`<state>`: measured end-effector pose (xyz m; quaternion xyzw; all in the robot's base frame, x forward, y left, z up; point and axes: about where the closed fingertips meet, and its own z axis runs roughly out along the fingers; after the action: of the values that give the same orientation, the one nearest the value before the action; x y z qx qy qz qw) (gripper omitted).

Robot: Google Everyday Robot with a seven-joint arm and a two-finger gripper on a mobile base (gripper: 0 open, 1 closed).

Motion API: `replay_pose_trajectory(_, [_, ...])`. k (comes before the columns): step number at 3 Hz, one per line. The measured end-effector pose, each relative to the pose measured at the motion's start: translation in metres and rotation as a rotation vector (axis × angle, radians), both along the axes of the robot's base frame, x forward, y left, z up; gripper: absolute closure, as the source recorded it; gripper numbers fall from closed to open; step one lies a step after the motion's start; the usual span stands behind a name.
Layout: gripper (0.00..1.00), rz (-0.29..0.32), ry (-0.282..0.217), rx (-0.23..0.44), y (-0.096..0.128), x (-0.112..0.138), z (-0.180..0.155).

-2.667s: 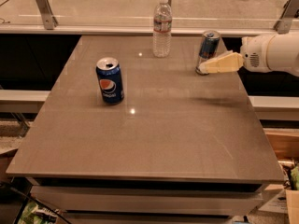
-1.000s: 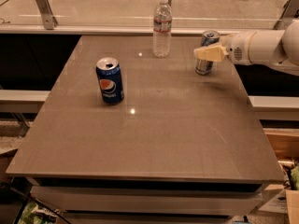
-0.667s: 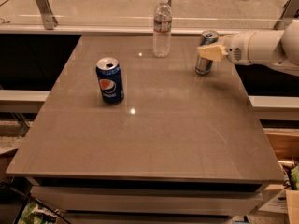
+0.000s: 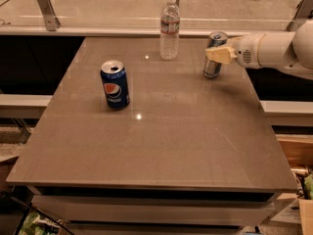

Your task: Move redbull can near pepsi can

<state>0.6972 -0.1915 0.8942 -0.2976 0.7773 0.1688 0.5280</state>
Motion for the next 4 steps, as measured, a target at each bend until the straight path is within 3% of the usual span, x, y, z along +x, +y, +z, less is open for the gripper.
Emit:
replay_pose_trajectory(2, [1.0,0.02,-0.003,0.003,0.004,-0.005,0.008])
replay_pose_trajectory(4, [1.0,0.117,0.001,0.007,0.03,-0.029,0.042])
